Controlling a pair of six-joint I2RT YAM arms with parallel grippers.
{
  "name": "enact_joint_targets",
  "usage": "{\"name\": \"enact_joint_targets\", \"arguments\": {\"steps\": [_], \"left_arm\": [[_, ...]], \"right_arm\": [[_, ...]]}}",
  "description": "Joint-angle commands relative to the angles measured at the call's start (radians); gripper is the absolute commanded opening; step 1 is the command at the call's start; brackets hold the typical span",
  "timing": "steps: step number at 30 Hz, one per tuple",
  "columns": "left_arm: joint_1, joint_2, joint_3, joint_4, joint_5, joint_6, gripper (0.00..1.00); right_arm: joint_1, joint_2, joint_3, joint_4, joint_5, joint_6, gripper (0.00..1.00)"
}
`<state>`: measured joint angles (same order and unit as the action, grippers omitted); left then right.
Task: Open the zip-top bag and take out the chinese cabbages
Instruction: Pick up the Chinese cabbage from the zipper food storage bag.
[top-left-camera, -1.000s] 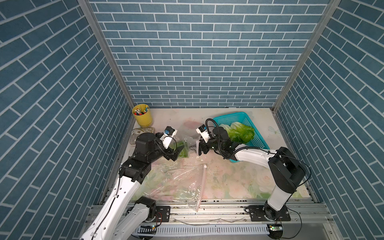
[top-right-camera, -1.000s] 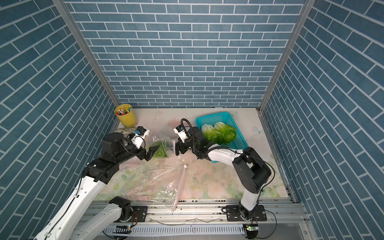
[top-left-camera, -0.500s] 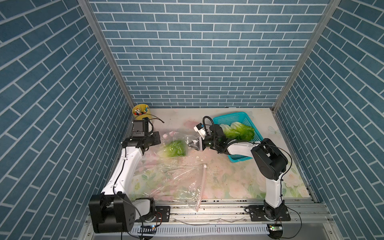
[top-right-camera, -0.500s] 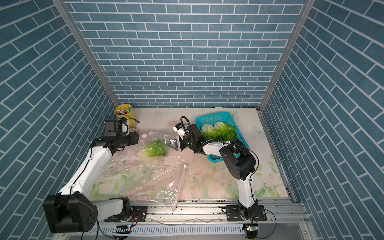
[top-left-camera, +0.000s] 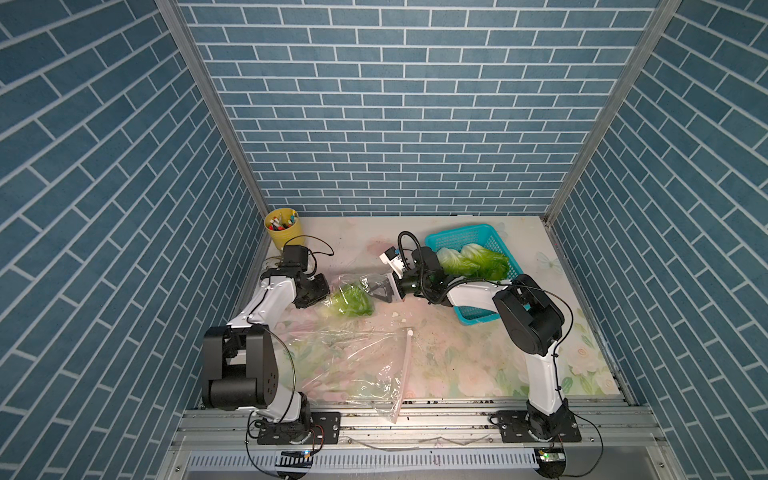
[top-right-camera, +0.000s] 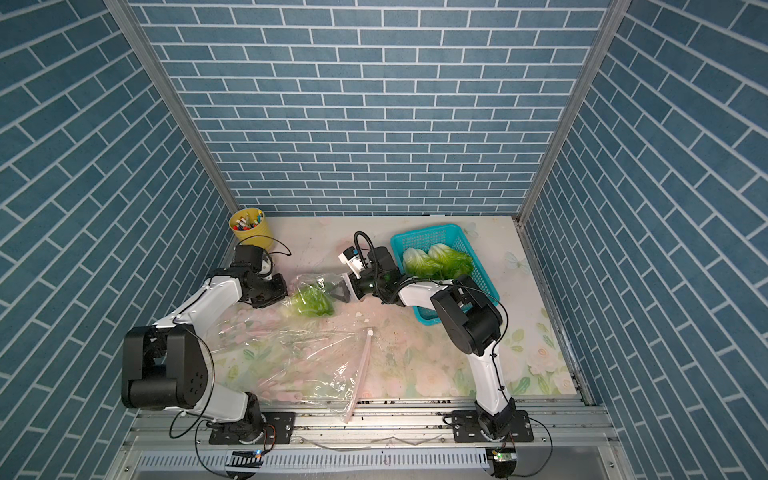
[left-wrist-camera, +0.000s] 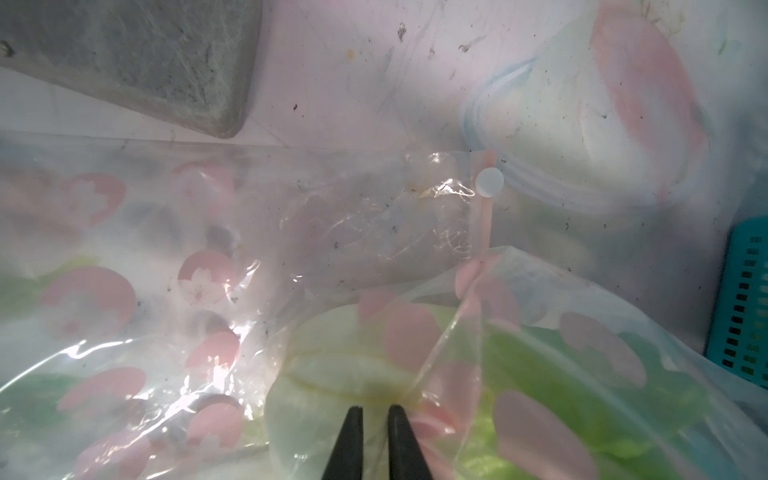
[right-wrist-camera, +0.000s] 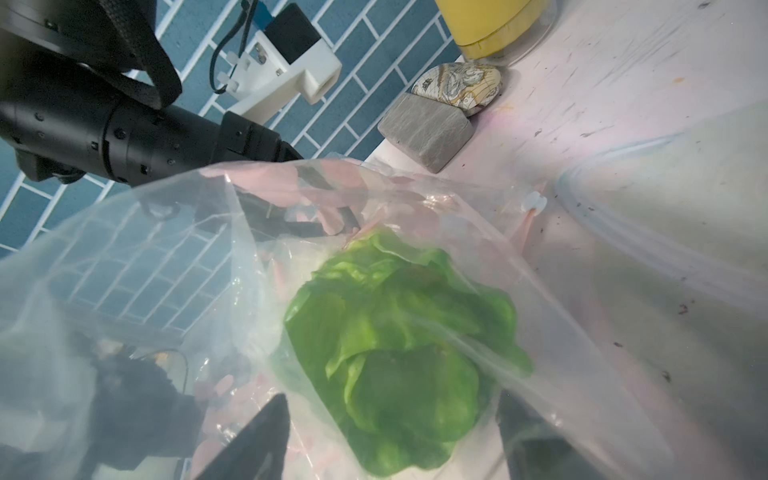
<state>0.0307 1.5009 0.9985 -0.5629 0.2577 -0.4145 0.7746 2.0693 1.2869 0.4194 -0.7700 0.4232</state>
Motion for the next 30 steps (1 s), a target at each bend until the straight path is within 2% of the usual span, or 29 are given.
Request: {"name": "enact_joint_targets", "arguments": {"steps": [1,8,14,26,30], "left_arm": [[0.004,-0.021,-0.032,0.010,0.005,-0.029,0.12],[0.004,-0.034,-0.083,0.035,0.011,-0.042,0.07],[0.003,-0.033,-0.093,0.047,0.018,-0.050,0.05],[0.003,-0.030,-0.093,0.046,0.023,-0.047,0.04],[0.002,-0.028,-0.093,0.049,0.026,-0.045,0.03]], "right_arm": [[0.023,0.039,0.023,-0.027,-0.046,0.017,0.84],[0.071,0.051,0.036,-0.040,-0.041,-0.009,0.99],[0.087,0.072,0.081,-0.066,-0.037,-0.009,0.98],[0.094,0.106,0.153,-0.085,-0.051,0.005,0.83],[0.095,0.097,0.140,-0.056,-0.051,0.008,0.85]]}}
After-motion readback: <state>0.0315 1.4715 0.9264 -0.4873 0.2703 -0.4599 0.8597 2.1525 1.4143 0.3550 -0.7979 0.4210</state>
